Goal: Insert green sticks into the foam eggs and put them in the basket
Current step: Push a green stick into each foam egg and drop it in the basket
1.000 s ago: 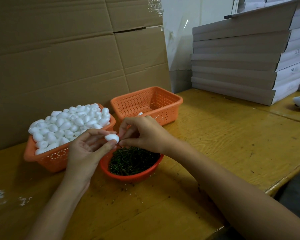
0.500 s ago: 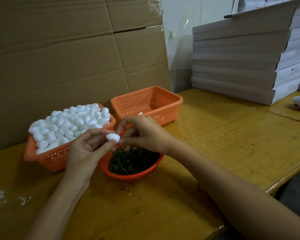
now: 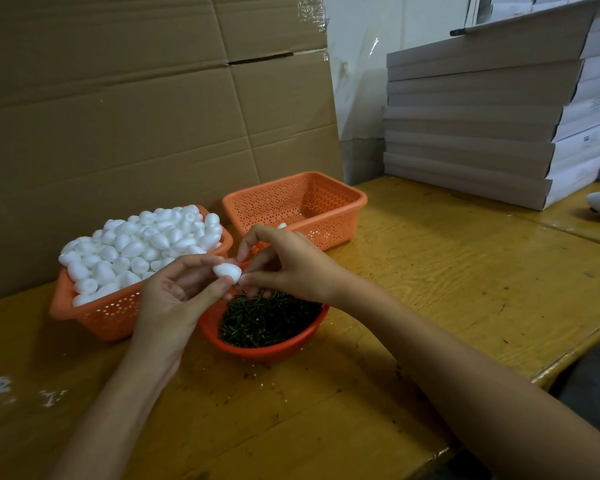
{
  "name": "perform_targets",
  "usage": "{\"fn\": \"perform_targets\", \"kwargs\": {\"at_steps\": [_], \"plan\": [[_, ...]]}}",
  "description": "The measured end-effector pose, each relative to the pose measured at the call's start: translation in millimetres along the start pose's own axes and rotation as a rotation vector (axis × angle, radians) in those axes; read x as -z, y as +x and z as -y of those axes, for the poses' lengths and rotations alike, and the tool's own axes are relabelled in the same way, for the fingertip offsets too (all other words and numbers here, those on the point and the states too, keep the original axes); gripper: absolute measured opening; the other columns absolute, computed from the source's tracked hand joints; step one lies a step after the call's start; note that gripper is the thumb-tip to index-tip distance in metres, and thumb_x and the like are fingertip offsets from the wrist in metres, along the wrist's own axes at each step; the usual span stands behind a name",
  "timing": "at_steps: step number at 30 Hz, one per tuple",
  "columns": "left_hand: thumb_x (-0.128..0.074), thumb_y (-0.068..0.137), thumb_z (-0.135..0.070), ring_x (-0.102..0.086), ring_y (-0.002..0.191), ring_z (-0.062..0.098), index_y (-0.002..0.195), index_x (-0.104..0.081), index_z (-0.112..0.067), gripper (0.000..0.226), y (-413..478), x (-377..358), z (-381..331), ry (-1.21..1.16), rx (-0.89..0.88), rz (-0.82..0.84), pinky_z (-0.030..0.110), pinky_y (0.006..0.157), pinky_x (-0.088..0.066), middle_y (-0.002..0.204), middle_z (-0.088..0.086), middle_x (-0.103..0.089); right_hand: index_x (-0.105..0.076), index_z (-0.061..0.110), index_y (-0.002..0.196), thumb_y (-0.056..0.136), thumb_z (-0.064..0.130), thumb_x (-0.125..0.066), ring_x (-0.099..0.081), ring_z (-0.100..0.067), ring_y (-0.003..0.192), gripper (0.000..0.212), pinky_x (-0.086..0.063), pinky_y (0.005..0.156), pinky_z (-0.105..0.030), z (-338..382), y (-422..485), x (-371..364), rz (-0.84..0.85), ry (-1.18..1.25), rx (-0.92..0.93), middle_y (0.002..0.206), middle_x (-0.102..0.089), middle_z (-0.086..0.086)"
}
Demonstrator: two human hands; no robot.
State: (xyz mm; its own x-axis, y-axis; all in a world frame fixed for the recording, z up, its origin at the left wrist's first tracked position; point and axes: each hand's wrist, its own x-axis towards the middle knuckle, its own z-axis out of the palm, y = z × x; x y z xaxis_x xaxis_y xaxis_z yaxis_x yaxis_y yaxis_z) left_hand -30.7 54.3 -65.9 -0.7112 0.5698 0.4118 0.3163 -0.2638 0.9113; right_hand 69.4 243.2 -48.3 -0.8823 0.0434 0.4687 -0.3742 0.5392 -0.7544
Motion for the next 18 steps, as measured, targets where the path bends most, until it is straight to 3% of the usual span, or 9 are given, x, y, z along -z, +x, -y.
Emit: {"fn": "perform_targets", "kwargs": {"at_steps": [8, 18], "plan": [[-0.084, 0.076, -0.015, -0.078, 0.078, 0.021, 0.098, -0.082, -0.028, 0.025, -0.4, -2.0, -3.1, -0.033, 0.017, -0.032, 0.026, 0.078, -0.064, 0.109, 0.010, -0.082, -0.056, 0.001, 0.114, 0.090, 0.003, -0.080, -0.078, -0.026, 0.080, 0.034, -0.064, 0.074, -0.051, 0.0, 0.9, -0.4, -0.004, -0.028, 0.018, 0.091, -0.080, -0.010], [-0.083, 0.077, -0.014, -0.080, 0.097, 0.022, 0.101, -0.078, -0.023, 0.026, -1.9, -3.5, -1.4, -0.021, -0.005, -0.037, 0.023, 0.075, -0.063, 0.110, 0.008, -0.082, -0.059, 0.003, 0.104, 0.093, 0.010, -0.078, -0.076, -0.013, 0.072, 0.023, -0.060, 0.075, -0.040, -1.5, 0.7, -1.6, -0.017, -0.204, 0.079, 0.080, -0.079, -0.004]]}}
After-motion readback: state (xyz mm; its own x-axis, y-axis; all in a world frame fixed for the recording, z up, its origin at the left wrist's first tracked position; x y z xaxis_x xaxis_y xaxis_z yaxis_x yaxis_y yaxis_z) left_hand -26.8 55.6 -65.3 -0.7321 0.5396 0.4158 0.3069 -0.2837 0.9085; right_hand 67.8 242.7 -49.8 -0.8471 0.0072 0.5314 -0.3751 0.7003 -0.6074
